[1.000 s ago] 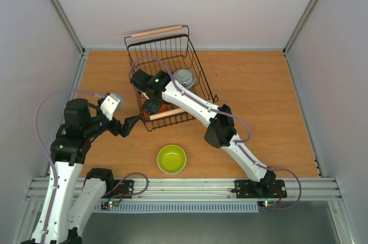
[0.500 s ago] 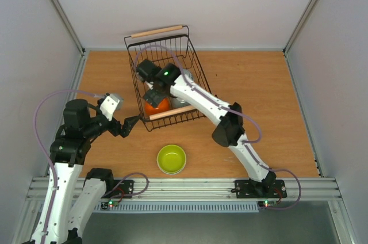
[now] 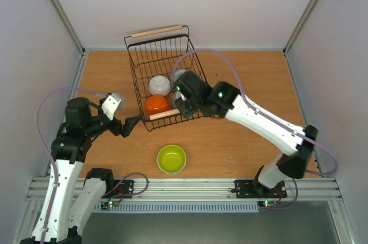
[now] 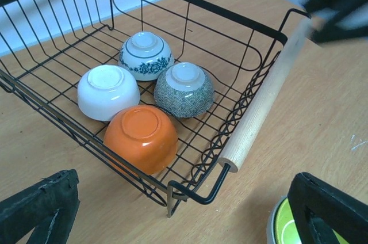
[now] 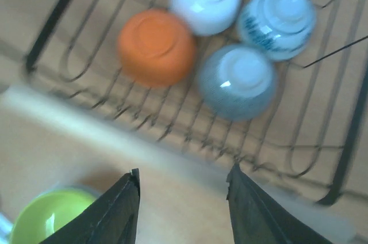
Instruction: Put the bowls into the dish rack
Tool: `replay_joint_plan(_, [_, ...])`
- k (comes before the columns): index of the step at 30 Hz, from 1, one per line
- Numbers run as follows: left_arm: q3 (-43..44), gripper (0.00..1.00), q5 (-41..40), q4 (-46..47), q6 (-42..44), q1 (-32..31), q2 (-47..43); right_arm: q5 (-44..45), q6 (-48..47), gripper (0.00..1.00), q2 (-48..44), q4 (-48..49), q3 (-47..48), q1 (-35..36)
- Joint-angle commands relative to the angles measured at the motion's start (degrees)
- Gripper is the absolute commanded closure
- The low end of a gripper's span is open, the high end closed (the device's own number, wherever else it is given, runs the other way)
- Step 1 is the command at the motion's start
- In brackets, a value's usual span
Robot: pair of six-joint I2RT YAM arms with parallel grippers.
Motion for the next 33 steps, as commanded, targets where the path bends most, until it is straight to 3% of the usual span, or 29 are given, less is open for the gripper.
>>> replay_joint_plan(1, [0.2,0.01,1.8,1.0,0.8,0.0,1.2,-1.3,5.7,0.62,-8.4,3.3,-11.4,6.7])
replay_joint_plan(7, [0.3,0.01,2.2,0.7,0.9,0.0,0.8,-3.6,11.5,0.82,-11.1,5.7,-24.8,13.6])
replay_joint_plan(13, [0.2,0.01,2.4,0.6,1.1,0.0,0.9,-4.4,13.3,0.83,-7.4,7.9,-29.6,15.9])
replay_joint_plan(33, [-0.3,0.01,2.6,0.8,1.4,0.0,1.2,-3.6,14.9,0.9,5.9,12.8,-29.7,17.6])
